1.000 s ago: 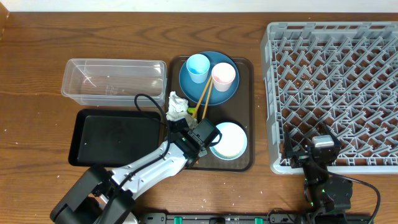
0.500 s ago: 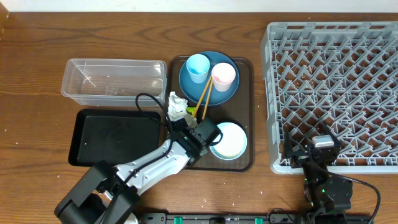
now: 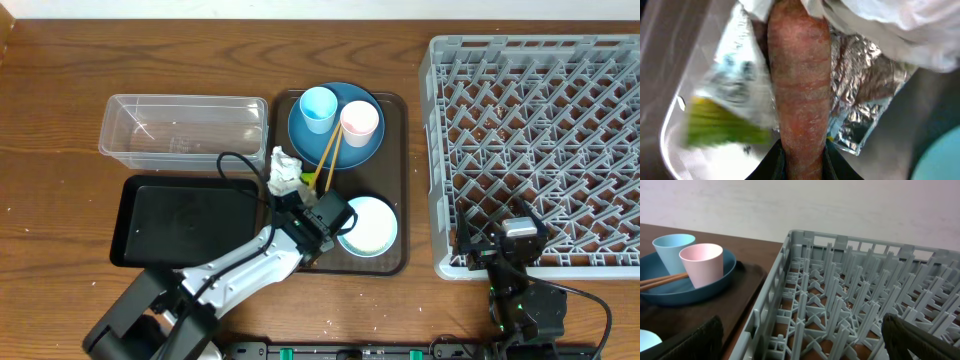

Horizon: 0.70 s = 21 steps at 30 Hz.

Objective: Sort waste into correct bins and load items into the dishwasher rack
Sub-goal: 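Lower the left gripper and close it on the carrot, then carry the carrot left and release it onto the black tray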

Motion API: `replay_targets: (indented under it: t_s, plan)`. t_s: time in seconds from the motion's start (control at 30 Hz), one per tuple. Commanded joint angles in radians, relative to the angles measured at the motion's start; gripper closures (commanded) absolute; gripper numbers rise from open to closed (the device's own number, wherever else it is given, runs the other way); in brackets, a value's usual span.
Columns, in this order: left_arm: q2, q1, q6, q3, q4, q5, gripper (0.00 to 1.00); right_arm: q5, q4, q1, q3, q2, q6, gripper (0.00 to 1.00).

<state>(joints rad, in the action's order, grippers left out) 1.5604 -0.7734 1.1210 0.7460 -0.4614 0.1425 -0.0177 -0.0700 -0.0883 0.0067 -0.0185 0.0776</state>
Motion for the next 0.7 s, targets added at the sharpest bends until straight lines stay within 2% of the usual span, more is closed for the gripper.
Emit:
replay_targets:
  t_s: [0.0, 0.23, 0.67]
  plan:
    - [-0.082, 0.002, -0.041, -0.011, 0.0, -0.029, 0.85, 0.007, -0.005, 0.003, -0.001, 0.001, 0.002, 0.01]
    - [-0.226, 0.002, -0.16, -0.011, -0.035, -0.03, 0.85, 0.007, -0.005, 0.003, -0.001, 0.001, 0.002, 0.01]
    - [-0.337, 0.01, -0.183, -0.011, -0.164, -0.025, 0.85, 0.007, -0.005, 0.003, -0.001, 0.001, 0.002, 0.01]
